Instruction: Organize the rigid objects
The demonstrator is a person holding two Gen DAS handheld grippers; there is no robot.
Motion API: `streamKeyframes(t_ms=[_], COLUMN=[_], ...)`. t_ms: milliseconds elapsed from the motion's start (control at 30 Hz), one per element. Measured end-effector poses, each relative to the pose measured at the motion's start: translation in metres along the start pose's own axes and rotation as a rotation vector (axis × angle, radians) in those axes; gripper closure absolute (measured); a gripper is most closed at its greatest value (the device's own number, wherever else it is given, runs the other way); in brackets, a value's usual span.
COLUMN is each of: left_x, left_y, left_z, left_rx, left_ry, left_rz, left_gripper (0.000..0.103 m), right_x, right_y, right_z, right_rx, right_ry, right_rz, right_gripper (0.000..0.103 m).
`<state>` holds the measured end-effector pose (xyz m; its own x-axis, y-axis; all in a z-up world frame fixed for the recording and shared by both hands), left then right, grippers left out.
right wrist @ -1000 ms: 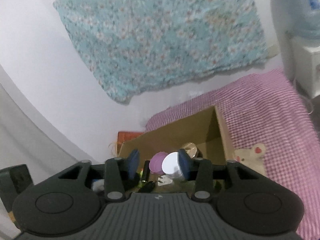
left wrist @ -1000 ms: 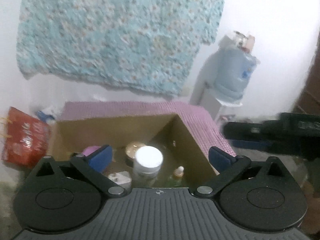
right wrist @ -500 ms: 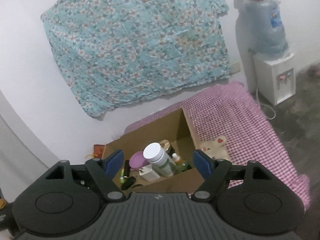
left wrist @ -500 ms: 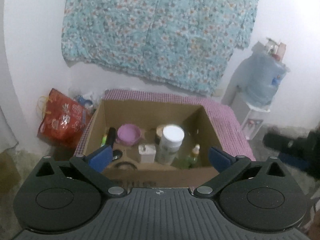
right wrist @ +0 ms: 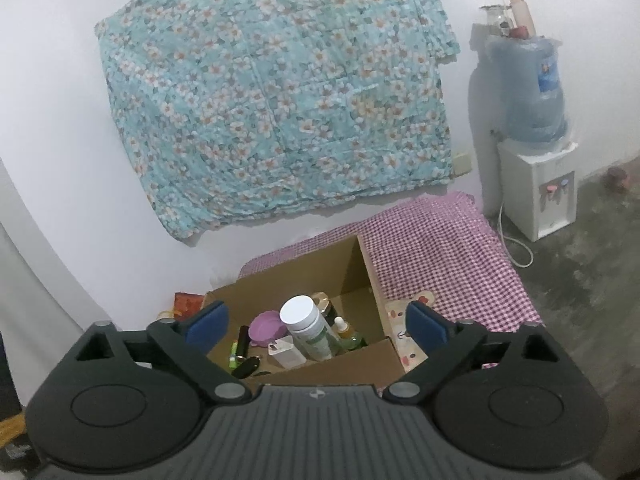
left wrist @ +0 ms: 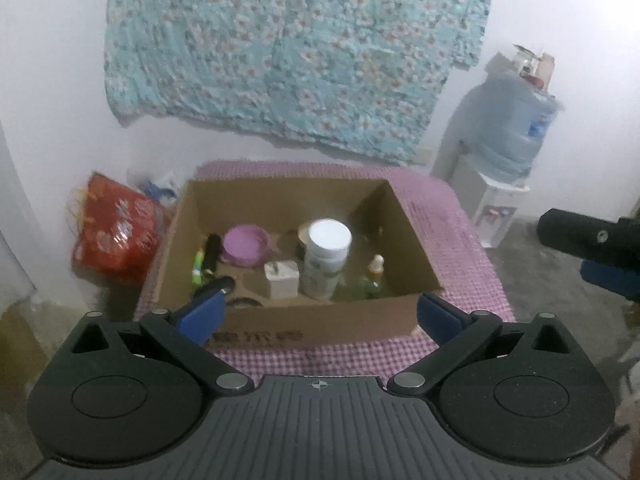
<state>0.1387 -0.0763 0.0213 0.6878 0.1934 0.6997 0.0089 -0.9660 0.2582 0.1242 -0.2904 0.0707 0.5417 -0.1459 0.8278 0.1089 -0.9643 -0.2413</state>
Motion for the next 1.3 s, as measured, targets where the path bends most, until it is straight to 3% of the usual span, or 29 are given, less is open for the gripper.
streamKeyframes(t_ms=[333,667,1300], left_x=[-0.002,0.008,0.01], left_y=[-0.024,-0.054,-0.074], left_z=[0.015,0.031,0.062], left_rx=[0.055,0.117,0.179], left_ry=[-0.072,-0.088,-0.123], left_rz=[-0.034,-0.072,-0.031], left_gripper=[0.0,0.0,0.0], right_x=[-0.009,-0.022,-0.047], right_y=[-0.01,-0.021,-0.046], right_z=[0.017,0.049,0.102], right_rx=[-0.068,-0.124,-0.124], right_ry=[-0.059,-0.148,-0.26], right_rz=[-0.086,-0.16,-0.253], right_gripper=[0.0,0.0,0.0])
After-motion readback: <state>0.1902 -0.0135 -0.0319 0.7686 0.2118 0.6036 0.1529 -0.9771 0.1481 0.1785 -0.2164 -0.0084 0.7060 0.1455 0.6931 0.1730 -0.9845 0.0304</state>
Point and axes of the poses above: each gripper's, at about its wrist camera, not at the fingertips, and z roughly the way its jaws point, y to its right, x to its top, the point moved 7 cm from there along z, roughly the way its jaws point, and after that the axes turned 13 degrees about -z, right-handed, at the moved point
